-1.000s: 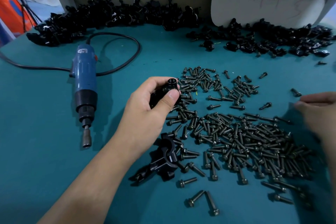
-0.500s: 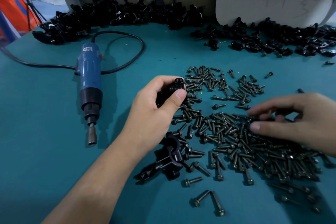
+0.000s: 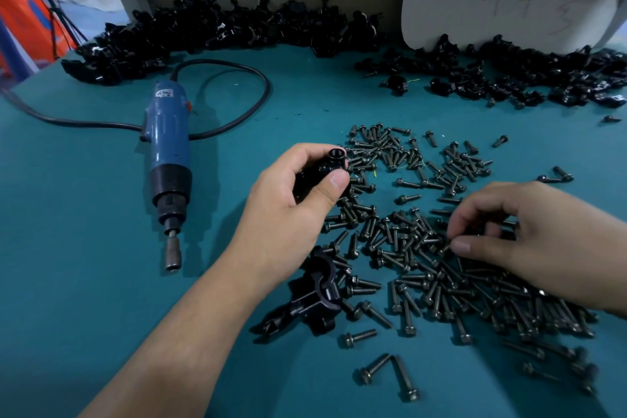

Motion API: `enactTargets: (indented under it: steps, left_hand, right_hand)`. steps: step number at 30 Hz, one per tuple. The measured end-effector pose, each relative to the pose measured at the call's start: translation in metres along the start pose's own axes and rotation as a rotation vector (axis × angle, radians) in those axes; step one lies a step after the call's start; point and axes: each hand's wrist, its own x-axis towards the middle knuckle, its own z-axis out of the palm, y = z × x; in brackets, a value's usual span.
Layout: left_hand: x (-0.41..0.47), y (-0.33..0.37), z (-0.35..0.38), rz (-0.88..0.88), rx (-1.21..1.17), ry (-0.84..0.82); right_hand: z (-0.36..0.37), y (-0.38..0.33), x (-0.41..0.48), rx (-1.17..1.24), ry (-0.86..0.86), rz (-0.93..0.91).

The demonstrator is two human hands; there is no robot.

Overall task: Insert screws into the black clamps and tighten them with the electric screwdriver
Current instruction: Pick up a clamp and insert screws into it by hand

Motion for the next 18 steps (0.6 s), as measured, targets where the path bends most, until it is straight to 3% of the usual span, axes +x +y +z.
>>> enactTargets:
  steps: [8, 13, 18]
  left_hand:
    - [-0.003, 0.004, -0.001, 0.012, 0.004, -0.054]
    - [-0.004, 0.005, 0.000, 0.045, 0.028, -0.048]
    - [-0.006, 0.005, 0.001, 0.070, 0.073, -0.046]
  right_hand:
    - [0.011, -0.019, 0.011, 0.681, 0.144, -0.130]
    - [0.034, -0.040, 0.020, 0.789, 0.064, -0.114]
    - [0.043, -0.052, 0.021, 1.006, 0.109, -0.124]
